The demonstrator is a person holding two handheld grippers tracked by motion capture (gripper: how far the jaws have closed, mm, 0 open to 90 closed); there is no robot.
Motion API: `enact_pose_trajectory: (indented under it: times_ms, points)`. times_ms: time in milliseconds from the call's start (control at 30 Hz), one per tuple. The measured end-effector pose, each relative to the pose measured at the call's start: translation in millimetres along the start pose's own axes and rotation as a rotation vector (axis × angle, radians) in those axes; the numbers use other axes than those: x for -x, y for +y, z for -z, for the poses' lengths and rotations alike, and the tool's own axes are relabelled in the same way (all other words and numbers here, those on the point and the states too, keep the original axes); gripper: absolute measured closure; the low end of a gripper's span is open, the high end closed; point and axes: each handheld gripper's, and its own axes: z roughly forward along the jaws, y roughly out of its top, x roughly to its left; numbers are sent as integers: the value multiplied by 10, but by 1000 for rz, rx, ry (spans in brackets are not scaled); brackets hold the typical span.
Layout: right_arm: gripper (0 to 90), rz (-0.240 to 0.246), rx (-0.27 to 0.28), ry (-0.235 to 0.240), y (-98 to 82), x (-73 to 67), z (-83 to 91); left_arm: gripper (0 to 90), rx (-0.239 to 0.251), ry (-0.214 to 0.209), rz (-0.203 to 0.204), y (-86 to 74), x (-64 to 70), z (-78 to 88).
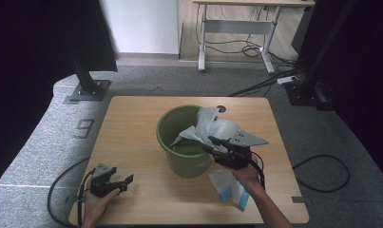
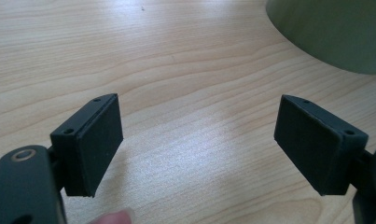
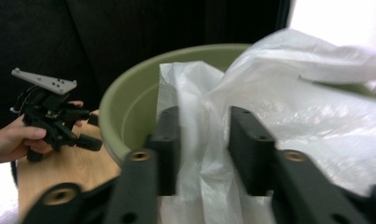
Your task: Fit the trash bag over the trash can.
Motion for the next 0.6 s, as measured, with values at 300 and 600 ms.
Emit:
enact_pose_trajectory:
  times_ms: [300,600]
  points:
    - [359,-7,74,-120,-60,-52,270,150,-8,-3,-6,2,25,-19]
    - [265,-39,70,-197,-300,-84,429,150,-6,-4,-7,2,28,-20]
